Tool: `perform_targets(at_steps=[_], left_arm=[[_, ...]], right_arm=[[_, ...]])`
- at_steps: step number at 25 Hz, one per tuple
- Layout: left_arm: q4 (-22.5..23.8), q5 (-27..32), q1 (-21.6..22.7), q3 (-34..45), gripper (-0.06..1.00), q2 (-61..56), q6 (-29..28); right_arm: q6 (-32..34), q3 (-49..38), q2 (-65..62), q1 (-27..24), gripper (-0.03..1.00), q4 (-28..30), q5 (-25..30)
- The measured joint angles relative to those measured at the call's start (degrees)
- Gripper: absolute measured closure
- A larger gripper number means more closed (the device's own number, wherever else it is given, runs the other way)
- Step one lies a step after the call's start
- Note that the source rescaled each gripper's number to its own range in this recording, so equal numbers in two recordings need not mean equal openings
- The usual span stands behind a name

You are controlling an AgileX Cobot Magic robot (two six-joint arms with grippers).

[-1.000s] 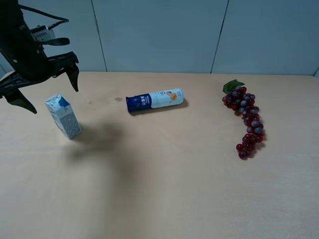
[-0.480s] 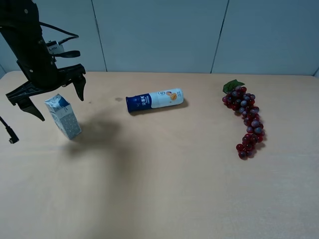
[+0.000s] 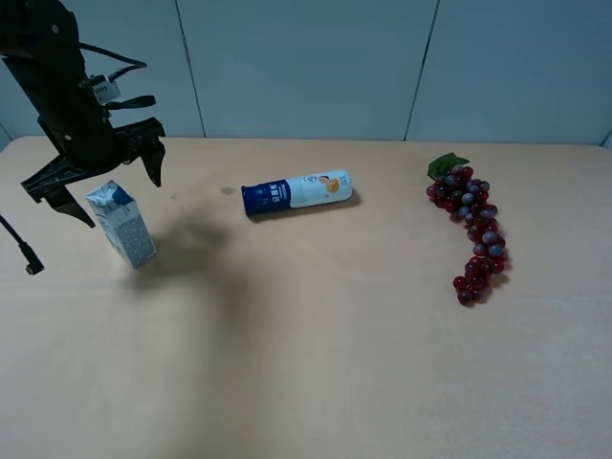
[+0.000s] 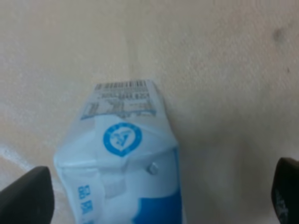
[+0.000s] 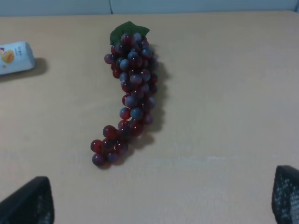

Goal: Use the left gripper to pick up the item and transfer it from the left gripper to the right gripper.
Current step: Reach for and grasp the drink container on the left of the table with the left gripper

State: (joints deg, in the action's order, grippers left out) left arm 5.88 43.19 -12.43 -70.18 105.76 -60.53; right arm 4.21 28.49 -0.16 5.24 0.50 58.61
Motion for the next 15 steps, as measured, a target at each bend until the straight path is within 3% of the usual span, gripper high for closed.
perform_targets(at_steps=[15], left_arm=[[-0.55,-0.25,0.00,0.11,0.13,1.66,-3.11]], right_arm=[[0.00,0.00,0.00,0.00,-0.03,0.00,0.00]])
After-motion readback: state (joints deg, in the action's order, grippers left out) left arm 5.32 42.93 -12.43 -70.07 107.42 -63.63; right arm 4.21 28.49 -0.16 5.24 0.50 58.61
